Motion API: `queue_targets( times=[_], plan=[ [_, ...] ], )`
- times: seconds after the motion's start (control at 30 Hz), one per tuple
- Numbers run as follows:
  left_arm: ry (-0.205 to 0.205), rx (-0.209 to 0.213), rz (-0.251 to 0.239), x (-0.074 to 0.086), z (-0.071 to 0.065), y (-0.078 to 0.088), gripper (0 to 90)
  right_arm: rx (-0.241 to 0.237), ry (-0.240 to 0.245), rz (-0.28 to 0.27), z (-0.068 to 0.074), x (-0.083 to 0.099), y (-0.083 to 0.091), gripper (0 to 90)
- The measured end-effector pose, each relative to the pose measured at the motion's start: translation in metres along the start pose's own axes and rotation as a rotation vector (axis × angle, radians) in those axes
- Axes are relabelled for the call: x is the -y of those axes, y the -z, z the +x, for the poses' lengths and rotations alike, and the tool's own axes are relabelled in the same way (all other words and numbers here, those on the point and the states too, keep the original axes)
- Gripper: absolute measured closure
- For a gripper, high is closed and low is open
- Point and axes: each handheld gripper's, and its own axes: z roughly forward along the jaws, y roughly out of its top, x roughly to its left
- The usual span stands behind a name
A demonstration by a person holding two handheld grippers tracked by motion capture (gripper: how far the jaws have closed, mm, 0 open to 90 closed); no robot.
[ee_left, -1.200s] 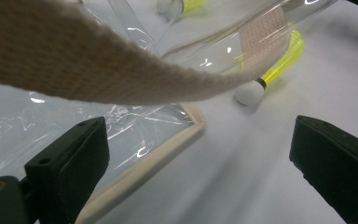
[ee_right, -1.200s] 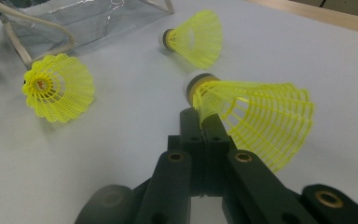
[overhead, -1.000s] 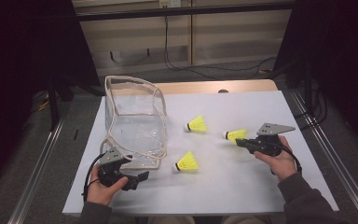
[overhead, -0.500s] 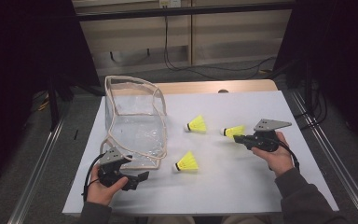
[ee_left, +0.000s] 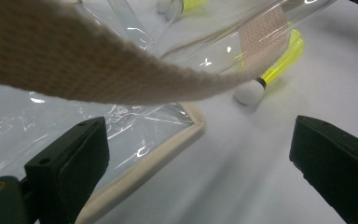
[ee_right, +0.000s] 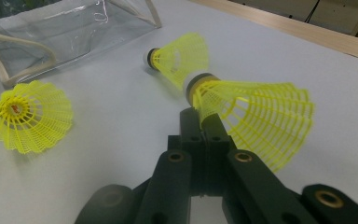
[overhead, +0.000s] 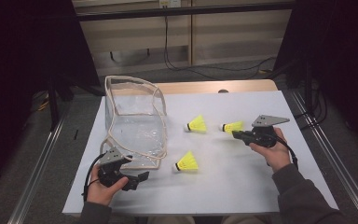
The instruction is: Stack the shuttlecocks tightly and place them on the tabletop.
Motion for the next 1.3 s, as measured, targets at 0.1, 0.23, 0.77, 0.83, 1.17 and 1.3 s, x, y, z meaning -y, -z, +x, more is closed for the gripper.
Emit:
queue_targets(
  times=[0.1, 0.23, 0.77, 0.83, 1.17, 1.3],
  plan=[
    [0.001, 0.001, 0.000, 0.000, 0.000, 0.000, 4.8, 0.004, 0.000, 0.001, -0.001, -0.001, -0.002, 90.0],
    [0.001, 0.001, 0.000, 0.000, 0.000, 0.000, 4.8, 0.010, 0.002, 0.003, -0.002, -0.002, -0.004, 90.0],
    [0.001, -0.001, 0.001, 0.000, 0.000, 0.000, 4.8, 0.022, -0.001, 0.003, -0.006, -0.003, -0.010, 90.0],
    [0.002, -0.002, 0.001, 0.000, 0.000, 0.000, 4.8, 0.022, -0.003, 0.003, -0.006, -0.003, -0.011, 90.0],
    [0.001, -0.002, 0.001, 0.000, 0.000, 0.000, 4.8, 0.028, 0.005, 0.004, -0.007, -0.007, -0.015, 90.0],
    [0.001, -0.001, 0.001, 0.000, 0.000, 0.000, 4.8, 0.031, 0.007, 0.008, -0.007, -0.007, -0.017, 90.0]
  ],
)
